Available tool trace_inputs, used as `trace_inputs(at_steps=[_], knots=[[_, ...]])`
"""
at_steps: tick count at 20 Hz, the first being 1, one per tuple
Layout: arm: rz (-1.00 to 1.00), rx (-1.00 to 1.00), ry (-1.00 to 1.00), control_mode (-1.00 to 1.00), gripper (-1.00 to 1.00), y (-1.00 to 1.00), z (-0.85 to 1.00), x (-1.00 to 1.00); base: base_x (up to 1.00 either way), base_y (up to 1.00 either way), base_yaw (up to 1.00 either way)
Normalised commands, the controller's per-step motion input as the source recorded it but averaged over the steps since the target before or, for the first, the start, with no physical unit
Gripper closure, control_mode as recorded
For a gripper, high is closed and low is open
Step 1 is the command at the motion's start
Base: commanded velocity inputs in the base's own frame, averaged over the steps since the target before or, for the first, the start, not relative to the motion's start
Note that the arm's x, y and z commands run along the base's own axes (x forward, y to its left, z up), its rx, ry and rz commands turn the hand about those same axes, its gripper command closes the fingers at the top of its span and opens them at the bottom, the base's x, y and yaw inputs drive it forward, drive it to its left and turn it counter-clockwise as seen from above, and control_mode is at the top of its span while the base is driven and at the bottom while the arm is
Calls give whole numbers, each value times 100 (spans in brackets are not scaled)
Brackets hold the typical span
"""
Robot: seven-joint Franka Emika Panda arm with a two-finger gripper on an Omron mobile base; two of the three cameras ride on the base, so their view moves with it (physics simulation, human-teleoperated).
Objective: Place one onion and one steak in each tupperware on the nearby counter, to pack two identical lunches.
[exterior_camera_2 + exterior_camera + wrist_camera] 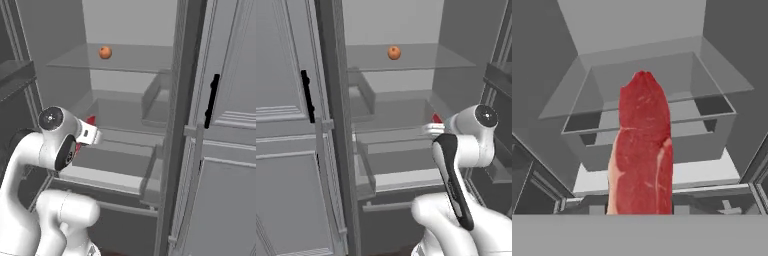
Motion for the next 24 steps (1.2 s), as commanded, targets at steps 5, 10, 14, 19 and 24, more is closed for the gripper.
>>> trace_inputs(at_steps=[5, 10, 14, 19, 24], knots=[[0, 0, 0, 100, 100, 0, 0, 0, -100, 0, 54], [0, 0, 0, 100, 100, 0, 0, 0, -89, 0, 68], [0, 0, 0, 100, 100, 0, 0, 0, -69, 12, 77], [0, 0, 0, 100, 100, 0, 0, 0, -2, 39, 79], [0, 0, 0, 100, 100, 0, 0, 0, 96, -9, 34]])
